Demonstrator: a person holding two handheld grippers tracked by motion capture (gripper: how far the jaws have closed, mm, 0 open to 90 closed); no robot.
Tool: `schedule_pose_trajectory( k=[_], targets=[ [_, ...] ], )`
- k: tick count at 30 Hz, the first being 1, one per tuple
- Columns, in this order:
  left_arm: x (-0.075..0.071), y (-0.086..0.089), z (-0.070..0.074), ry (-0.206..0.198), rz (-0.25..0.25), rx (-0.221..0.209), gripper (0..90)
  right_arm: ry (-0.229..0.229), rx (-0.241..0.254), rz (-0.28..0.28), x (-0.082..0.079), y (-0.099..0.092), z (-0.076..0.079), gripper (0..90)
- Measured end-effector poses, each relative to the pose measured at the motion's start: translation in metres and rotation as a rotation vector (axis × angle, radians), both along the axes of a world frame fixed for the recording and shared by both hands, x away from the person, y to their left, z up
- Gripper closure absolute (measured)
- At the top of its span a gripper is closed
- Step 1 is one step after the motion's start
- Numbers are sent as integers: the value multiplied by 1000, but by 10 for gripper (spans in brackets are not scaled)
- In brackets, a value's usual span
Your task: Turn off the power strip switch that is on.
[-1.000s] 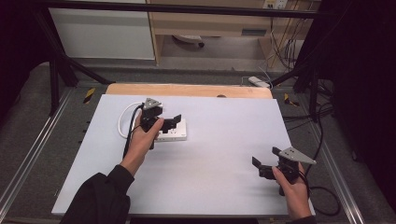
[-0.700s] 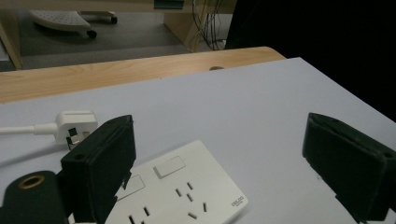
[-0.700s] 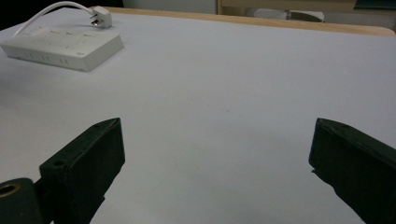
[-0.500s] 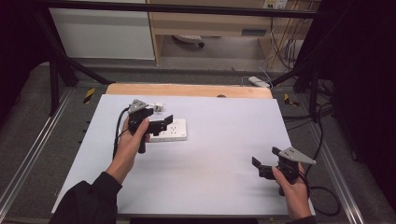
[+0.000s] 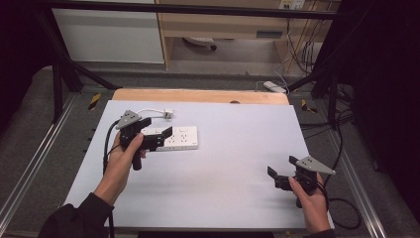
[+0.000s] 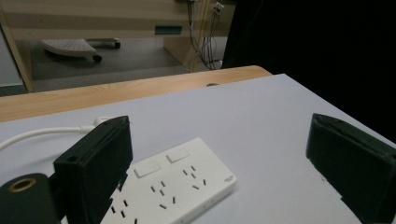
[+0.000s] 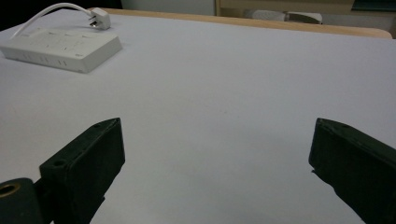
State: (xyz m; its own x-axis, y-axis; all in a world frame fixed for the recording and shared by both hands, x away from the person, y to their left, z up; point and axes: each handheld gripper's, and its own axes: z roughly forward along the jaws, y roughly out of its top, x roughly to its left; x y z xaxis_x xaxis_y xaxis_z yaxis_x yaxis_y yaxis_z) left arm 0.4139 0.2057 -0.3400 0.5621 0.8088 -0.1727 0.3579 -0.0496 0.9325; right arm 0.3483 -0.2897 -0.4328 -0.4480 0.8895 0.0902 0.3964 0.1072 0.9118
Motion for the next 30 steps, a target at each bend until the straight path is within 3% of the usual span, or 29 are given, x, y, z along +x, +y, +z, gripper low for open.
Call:
schedule_pose_trajectory(
  k=[10, 13, 16, 21, 30],
  targets=[
    [-23, 19, 2, -18, 16, 6, 73, 1, -1, 2, 0, 0, 0, 40],
    [-28, 25, -2, -13, 24, 2, 74, 1, -1, 2, 0, 0, 0, 40],
    [-34, 32, -6, -24, 36, 24, 74, 2, -4, 3, 0, 1, 0, 40],
    [-42, 44, -13, -21, 54, 15, 73, 0, -3, 0, 0, 0, 0, 40],
    [-58, 52, -28, -19, 46, 23, 71, -1, -5, 1, 0, 0, 0, 40]
  ],
)
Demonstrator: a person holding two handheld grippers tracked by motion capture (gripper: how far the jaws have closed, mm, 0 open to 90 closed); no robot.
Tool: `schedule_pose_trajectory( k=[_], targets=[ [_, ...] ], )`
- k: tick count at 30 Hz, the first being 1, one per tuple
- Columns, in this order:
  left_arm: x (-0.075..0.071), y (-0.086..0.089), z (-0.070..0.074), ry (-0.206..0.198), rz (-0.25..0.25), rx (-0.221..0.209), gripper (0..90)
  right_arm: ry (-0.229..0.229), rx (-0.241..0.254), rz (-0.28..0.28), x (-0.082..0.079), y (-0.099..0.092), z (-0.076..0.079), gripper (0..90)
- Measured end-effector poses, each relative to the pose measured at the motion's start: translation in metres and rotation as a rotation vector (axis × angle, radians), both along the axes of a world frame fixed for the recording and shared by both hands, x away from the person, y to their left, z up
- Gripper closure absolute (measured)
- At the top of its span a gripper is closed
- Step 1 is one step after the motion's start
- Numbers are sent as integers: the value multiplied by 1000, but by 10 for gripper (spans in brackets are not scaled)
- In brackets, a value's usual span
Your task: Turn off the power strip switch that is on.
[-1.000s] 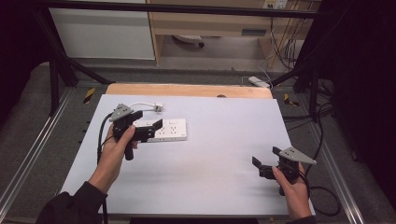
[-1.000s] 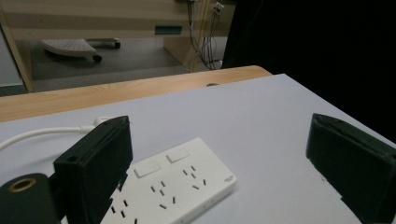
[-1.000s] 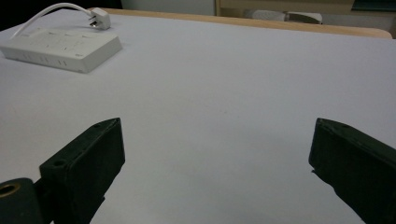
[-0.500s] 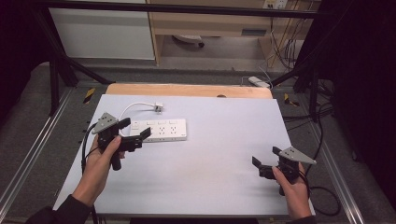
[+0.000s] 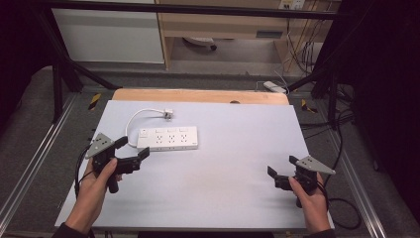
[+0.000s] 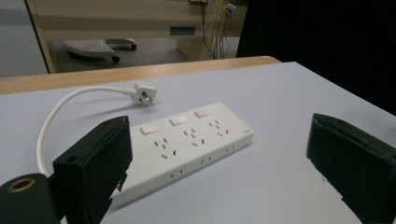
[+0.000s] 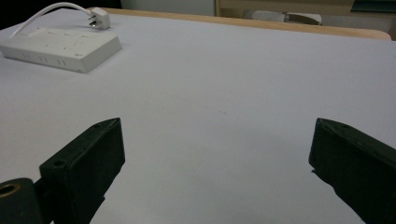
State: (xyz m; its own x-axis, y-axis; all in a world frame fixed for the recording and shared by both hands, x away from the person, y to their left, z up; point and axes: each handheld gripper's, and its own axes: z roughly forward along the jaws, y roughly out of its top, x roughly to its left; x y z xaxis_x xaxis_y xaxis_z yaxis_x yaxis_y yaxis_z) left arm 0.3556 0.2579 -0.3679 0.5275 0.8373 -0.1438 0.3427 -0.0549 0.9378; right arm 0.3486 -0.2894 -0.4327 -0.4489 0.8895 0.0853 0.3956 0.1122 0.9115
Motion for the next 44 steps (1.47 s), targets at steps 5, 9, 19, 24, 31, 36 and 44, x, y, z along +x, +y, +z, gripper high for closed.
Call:
schedule_pose_trajectory(
  k=[5, 9, 19, 24, 31, 36, 44],
  targets=[
    [-8, 3, -11, 4, 3, 11, 71, 2, 0, 1, 0, 0, 0, 40],
    [-12, 5, -18, 12, 17, 20, 73, 1, -1, 3, 0, 1, 0, 40],
    [-22, 7, -34, 31, 11, 41, 73, 0, 0, 2, 0, 1, 0, 39],
    [-26, 5, -41, 34, 4, 51, 72, -1, -3, 2, 0, 1, 0, 39],
    [-31, 1, -50, 48, -13, 60, 72, 2, -6, 2, 0, 1, -1, 37],
    [-35, -3, -59, 78, -30, 70, 72, 9, -11, 2, 1, 1, -2, 35],
    [-37, 0, -64, 96, -5, 77, 75, 88, -53, -24, 5, 3, -11, 34]
  ],
)
